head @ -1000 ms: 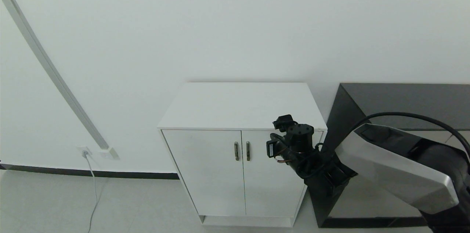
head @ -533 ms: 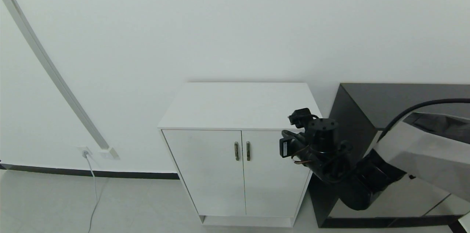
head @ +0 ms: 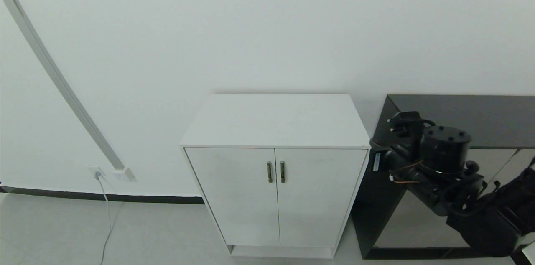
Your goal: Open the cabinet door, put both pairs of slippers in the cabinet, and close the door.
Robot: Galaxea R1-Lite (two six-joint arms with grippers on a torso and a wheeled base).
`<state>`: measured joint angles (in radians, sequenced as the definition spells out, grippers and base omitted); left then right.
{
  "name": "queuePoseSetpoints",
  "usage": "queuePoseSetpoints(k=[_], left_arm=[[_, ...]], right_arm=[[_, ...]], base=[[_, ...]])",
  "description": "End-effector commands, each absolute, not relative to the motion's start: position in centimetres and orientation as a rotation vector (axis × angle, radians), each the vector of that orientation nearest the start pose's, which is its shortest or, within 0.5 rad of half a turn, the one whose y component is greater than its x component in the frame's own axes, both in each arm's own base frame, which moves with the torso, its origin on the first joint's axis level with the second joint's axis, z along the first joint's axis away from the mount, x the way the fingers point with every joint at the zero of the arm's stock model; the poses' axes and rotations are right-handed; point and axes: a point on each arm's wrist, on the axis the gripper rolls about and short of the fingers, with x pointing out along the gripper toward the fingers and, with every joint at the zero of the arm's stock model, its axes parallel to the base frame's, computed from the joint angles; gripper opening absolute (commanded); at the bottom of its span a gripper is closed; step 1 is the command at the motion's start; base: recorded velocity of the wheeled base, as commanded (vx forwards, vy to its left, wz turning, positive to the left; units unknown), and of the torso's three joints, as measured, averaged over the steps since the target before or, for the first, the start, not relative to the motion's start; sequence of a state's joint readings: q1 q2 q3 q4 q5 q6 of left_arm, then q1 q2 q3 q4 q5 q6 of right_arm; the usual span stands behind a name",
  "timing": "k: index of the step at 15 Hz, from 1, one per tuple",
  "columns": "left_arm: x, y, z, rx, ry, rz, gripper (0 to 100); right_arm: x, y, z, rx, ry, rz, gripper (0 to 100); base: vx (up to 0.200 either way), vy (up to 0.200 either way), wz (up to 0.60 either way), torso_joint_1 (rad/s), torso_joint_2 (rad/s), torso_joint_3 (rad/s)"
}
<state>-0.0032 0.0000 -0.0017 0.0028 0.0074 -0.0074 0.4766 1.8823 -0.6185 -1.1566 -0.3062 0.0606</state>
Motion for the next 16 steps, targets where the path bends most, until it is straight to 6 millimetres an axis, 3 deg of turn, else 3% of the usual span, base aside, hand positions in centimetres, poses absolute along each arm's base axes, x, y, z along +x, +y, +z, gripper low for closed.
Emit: queuePoseSetpoints(k=[1,9,15,16], left_arm=[[-2.3,0.0,7.6,-0.008,0.002,0.006,0],[-2.3,0.0,7.6,-0.008,0.002,0.005,0],[-2.3,0.0,7.6,-0.008,0.002,0.005,0],[-2.3,0.0,7.6,-0.008,0.002,0.005,0]], right_arm=[[26.4,10.2,15.5,0.03,0.051,0.085,0],[18.4,3.6,16.6,0.01,0.035,-0.077,0],[9.3,1.2,17.1,0.003,0.073,-0.094,0],[8.5,1.0,17.0,0.002,0.077,-0.09,0]], base=[[0.0,0.0,0.0,0.0,0.0,0.0],[0.0,0.0,0.0,0.0,0.0,0.0],[0.0,0.0,0.0,0.0,0.0,0.0],[0.0,0.0,0.0,0.0,0.0,0.0]])
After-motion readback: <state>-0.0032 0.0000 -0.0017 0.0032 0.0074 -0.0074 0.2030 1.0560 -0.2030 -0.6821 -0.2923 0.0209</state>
